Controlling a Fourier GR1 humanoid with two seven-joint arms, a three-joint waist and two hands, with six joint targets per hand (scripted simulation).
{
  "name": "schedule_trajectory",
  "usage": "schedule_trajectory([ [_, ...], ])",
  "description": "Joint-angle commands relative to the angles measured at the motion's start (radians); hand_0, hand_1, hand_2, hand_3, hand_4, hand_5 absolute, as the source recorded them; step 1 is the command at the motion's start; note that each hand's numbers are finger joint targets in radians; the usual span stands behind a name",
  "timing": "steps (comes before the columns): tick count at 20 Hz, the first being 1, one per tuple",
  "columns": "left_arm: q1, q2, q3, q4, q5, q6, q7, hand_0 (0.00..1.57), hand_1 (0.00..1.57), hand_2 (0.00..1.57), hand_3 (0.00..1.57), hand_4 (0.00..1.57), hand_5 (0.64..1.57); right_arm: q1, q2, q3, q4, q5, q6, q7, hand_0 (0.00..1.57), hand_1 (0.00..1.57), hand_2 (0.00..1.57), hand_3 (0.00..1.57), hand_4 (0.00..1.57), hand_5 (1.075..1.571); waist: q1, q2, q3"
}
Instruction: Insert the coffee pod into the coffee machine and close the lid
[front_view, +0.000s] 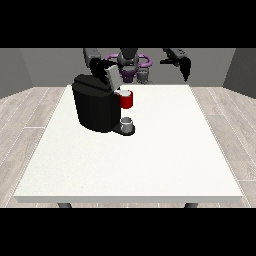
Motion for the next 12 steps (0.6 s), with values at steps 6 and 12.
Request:
schedule_trajectory([
  [6, -0.028, -0.004, -0.001, 0.065, -0.011, 0.031, -0.017, 0.00, 0.00, 0.00, 0.00, 0.12, 1.571, -0.103, 0.049, 0.083, 0.004, 0.073, -0.034, 0.093, 0.00, 0.00, 0.00, 0.00, 0.00, 1.571, 0.011, 0.011, 0.0018],
  [12, -0.059, 0.004, -0.024, 0.015, 0.001, 0.004, 0.003, 0.00, 0.00, 0.00, 0.00, 0.00, 1.571, -0.112, -0.014, 0.063, 0.007, 0.082, -0.021, 0.046, 0.00, 0.00, 0.00, 0.00, 0.12, 1.571, 0.063, 0.036, 0.0028],
])
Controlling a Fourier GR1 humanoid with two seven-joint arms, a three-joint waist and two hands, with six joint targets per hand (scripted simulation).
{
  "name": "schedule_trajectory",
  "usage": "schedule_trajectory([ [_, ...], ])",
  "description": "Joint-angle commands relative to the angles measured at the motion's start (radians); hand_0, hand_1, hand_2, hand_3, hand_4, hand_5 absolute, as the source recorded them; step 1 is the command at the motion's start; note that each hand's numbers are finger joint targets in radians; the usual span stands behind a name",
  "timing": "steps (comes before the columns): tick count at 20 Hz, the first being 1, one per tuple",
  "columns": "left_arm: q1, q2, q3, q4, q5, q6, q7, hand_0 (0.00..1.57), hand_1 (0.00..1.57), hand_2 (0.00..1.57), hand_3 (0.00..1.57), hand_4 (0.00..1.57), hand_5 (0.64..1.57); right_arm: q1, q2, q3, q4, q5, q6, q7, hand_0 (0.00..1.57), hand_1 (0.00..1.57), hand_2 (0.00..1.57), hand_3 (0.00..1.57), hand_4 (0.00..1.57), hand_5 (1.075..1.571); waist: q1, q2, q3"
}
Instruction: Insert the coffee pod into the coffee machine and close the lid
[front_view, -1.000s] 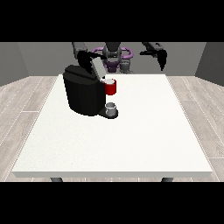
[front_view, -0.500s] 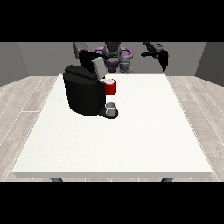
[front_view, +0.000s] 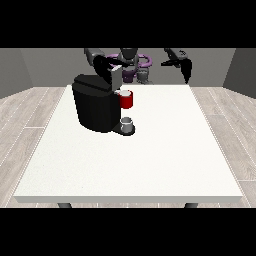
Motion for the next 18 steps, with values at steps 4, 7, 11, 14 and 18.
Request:
schedule_trajectory([
  [4, -0.033, 0.009, -0.015, -0.020, 0.021, -0.036, 0.005, 0.00, 0.00, 0.00, 0.00, 0.18, 1.571, -0.041, 0.012, 0.074, -0.025, 0.057, 0.006, 0.002, 0.00, 0.00, 0.00, 0.00, 0.12, 1.571, 0.047, -0.025, -0.0103],
  [7, -0.013, 0.006, -0.016, -0.015, 0.001, -0.027, -0.066, 0.00, 0.00, 0.00, 0.00, 0.17, 1.571, -0.025, 0.026, 0.077, -0.064, 0.045, 0.003, -0.045, 0.00, 0.00, 0.00, 0.00, 0.13, 1.571, 0.050, 0.007, -0.0105],
  [11, 0.049, -0.067, -0.074, -0.039, -0.015, -0.011, -0.108, 0.00, 0.00, 0.00, 0.00, 0.19, 1.571, 0.066, 0.076, 0.121, -0.087, 0.040, 0.037, -0.162, 0.00, 0.00, 0.00, 0.00, 0.18, 1.571, 0.018, -0.031, -0.0100],
  [14, 0.115, -0.070, -0.057, -0.031, -0.017, 0.017, -0.098, 0.00, 0.00, 0.00, 0.00, 0.19, 1.571, 0.187, 0.136, 0.148, -0.134, 0.004, 0.062, -0.216, 0.00, 0.00, 0.00, 0.00, 0.28, 1.571, -0.037, -0.107, -0.0099],
  [18, 0.108, -0.041, 0.004, 0.029, -0.008, 0.049, -0.113, 0.00, 0.00, 0.00, 0.00, 0.19, 1.571, 0.357, 0.144, 0.248, -0.208, -0.090, 0.007, -0.219, 0.00, 0.00, 0.00, 0.00, 0.25, 1.571, -0.117, -0.145, -0.0101],
])
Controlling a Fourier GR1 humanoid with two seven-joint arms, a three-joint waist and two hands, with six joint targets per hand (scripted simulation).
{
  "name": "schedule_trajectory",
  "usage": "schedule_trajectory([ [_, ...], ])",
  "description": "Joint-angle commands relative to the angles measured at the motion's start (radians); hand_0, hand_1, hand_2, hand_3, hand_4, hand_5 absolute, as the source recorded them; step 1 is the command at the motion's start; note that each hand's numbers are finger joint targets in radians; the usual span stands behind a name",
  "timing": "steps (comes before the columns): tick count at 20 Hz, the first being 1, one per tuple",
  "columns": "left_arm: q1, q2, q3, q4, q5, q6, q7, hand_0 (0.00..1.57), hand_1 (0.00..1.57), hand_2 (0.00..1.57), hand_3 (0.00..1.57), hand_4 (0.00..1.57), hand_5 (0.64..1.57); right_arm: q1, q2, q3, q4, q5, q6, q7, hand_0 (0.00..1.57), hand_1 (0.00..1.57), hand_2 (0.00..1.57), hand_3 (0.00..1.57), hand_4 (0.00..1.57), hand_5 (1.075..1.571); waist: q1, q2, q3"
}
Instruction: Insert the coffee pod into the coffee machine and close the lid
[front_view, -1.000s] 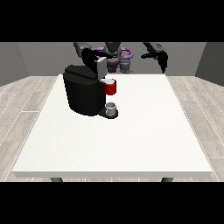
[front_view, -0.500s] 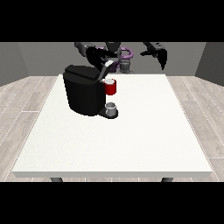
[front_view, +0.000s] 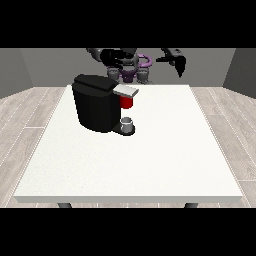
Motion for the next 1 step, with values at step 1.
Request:
schedule_trajectory([
  [1, 0.077, -0.002, -0.007, -0.022, -0.006, 0.006, 0.011, 0.00, 0.00, 0.00, 0.00, 0.19, 1.571, 0.195, 0.021, 0.019, -0.019, -0.023, -0.003, -0.103, 0.00, 0.00, 0.00, 0.00, 0.16, 1.571, -0.041, -0.052, -0.0003],
])
